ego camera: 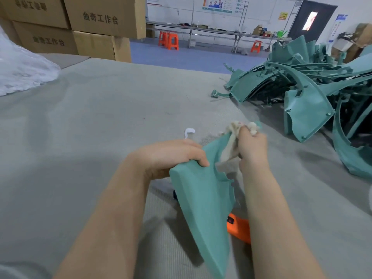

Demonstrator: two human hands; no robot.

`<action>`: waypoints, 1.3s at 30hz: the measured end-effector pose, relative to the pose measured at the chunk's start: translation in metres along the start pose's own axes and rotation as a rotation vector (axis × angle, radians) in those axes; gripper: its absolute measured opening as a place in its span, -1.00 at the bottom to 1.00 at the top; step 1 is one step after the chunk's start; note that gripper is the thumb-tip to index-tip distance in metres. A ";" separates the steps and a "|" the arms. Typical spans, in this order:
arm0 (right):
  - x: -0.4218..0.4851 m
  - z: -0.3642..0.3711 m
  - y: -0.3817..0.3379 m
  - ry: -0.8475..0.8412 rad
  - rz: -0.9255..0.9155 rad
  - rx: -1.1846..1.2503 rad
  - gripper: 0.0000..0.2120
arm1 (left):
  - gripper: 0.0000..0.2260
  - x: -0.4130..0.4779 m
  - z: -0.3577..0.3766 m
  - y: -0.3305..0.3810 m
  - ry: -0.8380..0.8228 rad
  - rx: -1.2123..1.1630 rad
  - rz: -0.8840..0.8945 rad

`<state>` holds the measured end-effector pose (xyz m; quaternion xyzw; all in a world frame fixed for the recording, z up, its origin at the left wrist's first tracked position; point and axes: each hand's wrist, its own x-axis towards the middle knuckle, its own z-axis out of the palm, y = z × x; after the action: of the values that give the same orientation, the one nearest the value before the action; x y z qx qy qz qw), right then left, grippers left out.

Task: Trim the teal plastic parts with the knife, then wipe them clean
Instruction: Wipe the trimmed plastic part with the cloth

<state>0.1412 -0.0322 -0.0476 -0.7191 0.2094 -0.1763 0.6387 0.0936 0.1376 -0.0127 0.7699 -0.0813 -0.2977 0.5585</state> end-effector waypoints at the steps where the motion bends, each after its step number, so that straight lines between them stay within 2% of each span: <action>1: 0.004 -0.003 0.002 0.042 0.038 0.066 -0.75 | -0.86 0.000 0.000 0.001 -0.013 -0.003 0.000; 5: 0.009 -0.005 0.007 0.091 0.113 0.222 -0.74 | -0.90 0.003 -0.002 -0.002 0.008 -0.053 0.004; 9: 0.006 -0.007 0.001 -0.025 0.125 0.510 -0.80 | -0.93 0.003 -0.015 -0.008 0.109 -0.134 0.046; 11: 0.004 -0.009 -0.002 -0.080 0.130 0.592 -0.84 | -0.84 0.005 -0.021 -0.011 0.156 -0.281 0.107; 13: 0.000 -0.012 -0.006 -0.116 0.115 0.500 -0.87 | -0.79 0.008 -0.024 -0.013 0.182 -0.410 0.175; 15: -0.007 -0.010 -0.010 -0.194 0.010 0.385 -0.84 | -0.80 0.012 -0.024 -0.014 0.241 -0.408 0.220; 19: -0.025 0.003 -0.011 -0.501 -0.343 0.113 -0.84 | -0.87 0.020 -0.023 -0.015 0.398 -0.365 0.277; 21: -0.027 0.009 -0.008 -0.611 -0.558 -0.130 -0.68 | -0.88 0.021 -0.024 -0.016 0.463 -0.339 0.303; 23: -0.026 0.015 -0.002 -0.566 -0.763 -0.393 -0.60 | -0.88 0.021 -0.025 -0.018 0.483 -0.314 0.307; 24: -0.027 0.017 -0.001 -0.509 -0.794 -0.437 -0.63 | -0.89 0.022 -0.025 -0.018 0.479 -0.300 0.304; 27: -0.024 0.017 0.005 -0.436 -0.740 -0.302 -0.89 | -0.90 0.021 -0.028 -0.018 0.440 -0.282 0.293; 29: -0.025 0.018 0.007 -0.459 -0.708 -0.192 -0.80 | -0.89 0.018 -0.032 -0.018 0.406 -0.302 0.268; 33: -0.029 0.019 0.006 -0.508 -0.576 -0.079 -0.78 | -0.87 0.015 -0.037 -0.021 0.349 -0.349 0.200; 37: -0.029 0.021 0.005 -0.414 -0.395 0.072 -0.72 | -0.87 0.022 -0.032 -0.022 0.340 -0.349 0.211; 39: -0.027 0.020 0.001 -0.311 -0.295 0.204 -0.79 | -0.87 0.025 -0.031 -0.023 0.397 -0.305 0.223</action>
<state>0.1286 -0.0008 -0.0508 -0.6920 -0.0181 -0.1751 0.7001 0.1260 0.1602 -0.0363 0.7066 -0.0086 -0.0864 0.7023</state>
